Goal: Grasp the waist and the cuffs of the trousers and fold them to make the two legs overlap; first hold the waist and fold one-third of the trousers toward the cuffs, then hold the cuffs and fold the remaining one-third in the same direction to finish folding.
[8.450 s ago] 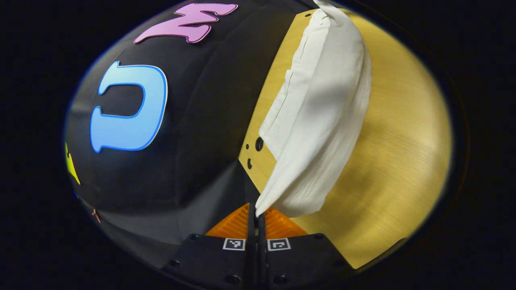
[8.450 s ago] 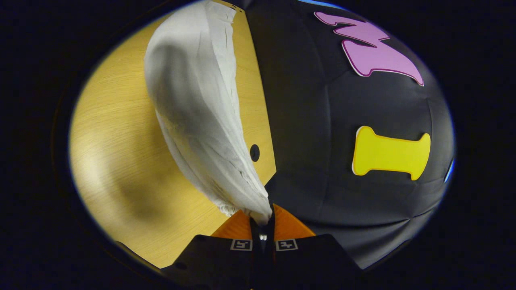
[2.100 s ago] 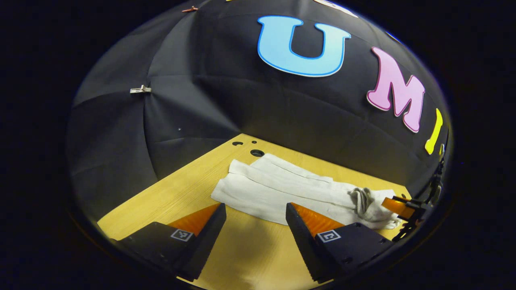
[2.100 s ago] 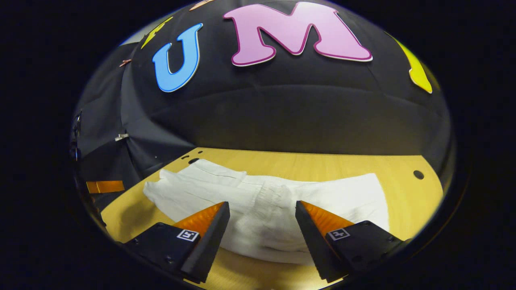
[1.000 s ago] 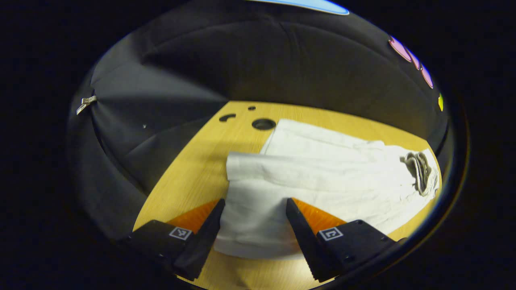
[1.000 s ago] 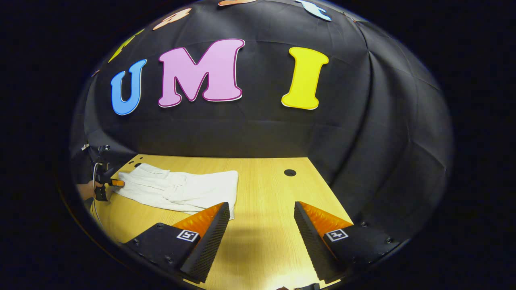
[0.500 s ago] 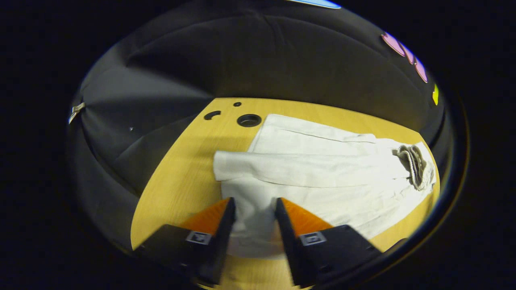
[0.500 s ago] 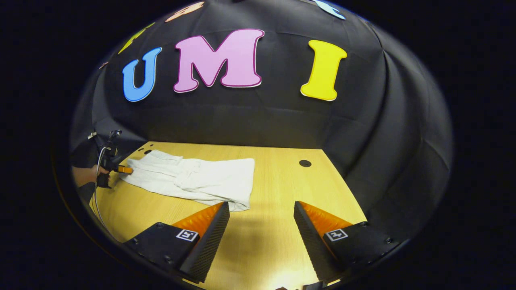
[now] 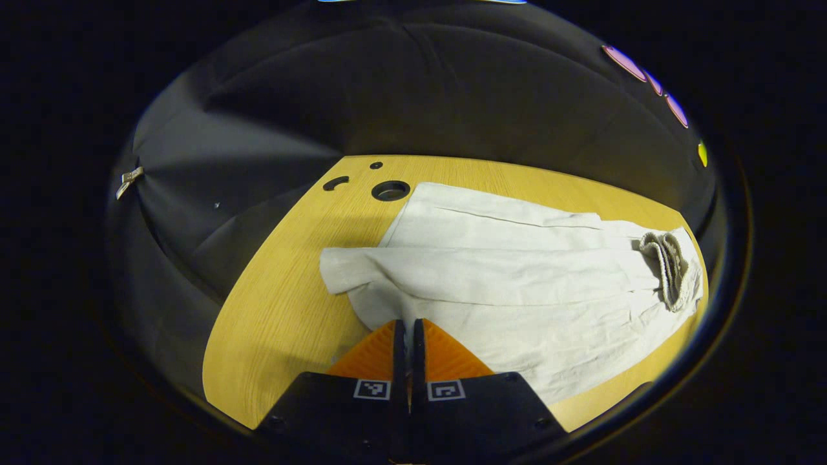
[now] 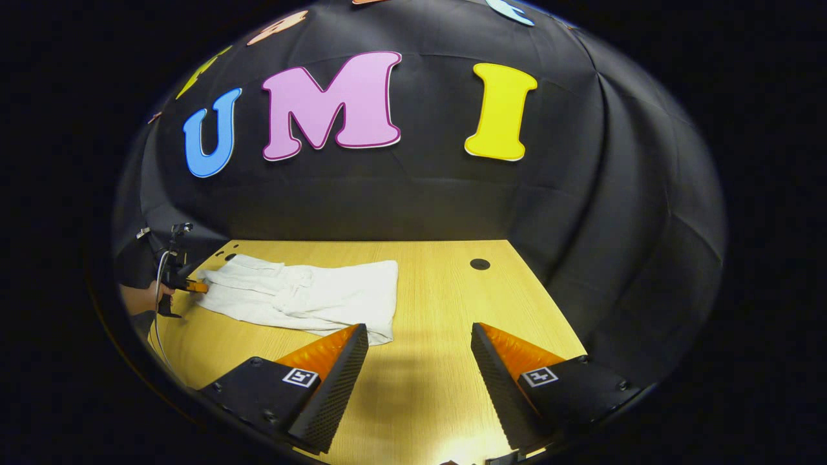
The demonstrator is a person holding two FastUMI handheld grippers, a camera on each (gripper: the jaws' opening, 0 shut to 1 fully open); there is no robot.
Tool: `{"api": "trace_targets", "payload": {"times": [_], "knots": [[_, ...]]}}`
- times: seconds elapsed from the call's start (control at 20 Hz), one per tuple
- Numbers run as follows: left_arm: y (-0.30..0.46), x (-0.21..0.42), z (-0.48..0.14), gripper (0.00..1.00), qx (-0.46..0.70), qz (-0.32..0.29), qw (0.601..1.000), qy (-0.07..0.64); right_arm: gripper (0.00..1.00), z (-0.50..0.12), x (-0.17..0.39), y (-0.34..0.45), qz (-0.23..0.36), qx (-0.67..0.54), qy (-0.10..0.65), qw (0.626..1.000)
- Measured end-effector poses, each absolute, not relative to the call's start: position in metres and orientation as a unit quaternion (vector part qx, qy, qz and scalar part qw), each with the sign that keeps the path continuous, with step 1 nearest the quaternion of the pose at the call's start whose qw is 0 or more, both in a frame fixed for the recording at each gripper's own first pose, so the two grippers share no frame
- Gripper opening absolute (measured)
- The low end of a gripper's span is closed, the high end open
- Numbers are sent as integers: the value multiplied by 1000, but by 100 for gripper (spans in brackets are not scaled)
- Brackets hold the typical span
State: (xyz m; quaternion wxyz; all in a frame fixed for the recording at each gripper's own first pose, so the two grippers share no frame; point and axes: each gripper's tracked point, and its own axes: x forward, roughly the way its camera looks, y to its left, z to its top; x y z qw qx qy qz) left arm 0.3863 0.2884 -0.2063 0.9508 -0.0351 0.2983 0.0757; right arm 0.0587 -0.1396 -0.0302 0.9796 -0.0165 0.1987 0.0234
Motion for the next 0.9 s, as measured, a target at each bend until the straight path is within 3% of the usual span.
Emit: {"api": "trace_targets", "payload": {"times": [0.1, 0.15, 0.35, 0.45, 0.7, 0.9], "knots": [[285, 384, -207, 2, -61, 80, 950, 295, 98, -34, 59, -140, 23, -10, 201, 979], [282, 384, -205, 6, -81, 85, 951, 287, 98, -35, 59, -140, 24, -6, 202, 979], [278, 383, -176, 6, -138, 88, 958, 235, 98, -39, 66, -137, 30, 0, 203, 979], [273, 381, -156, 1, -143, 76, 962, 219, 98, -39, 65, -137, 33, 3, 201, 979], [245, 379, -105, 10, -156, 48, 968, 189, 98, -44, 69, -134, 39, 17, 206, 978], [198, 386, -62, 6, -168, 13, 972, 165, 98, -43, 71, -134, 37, 29, 200, 979]]}}
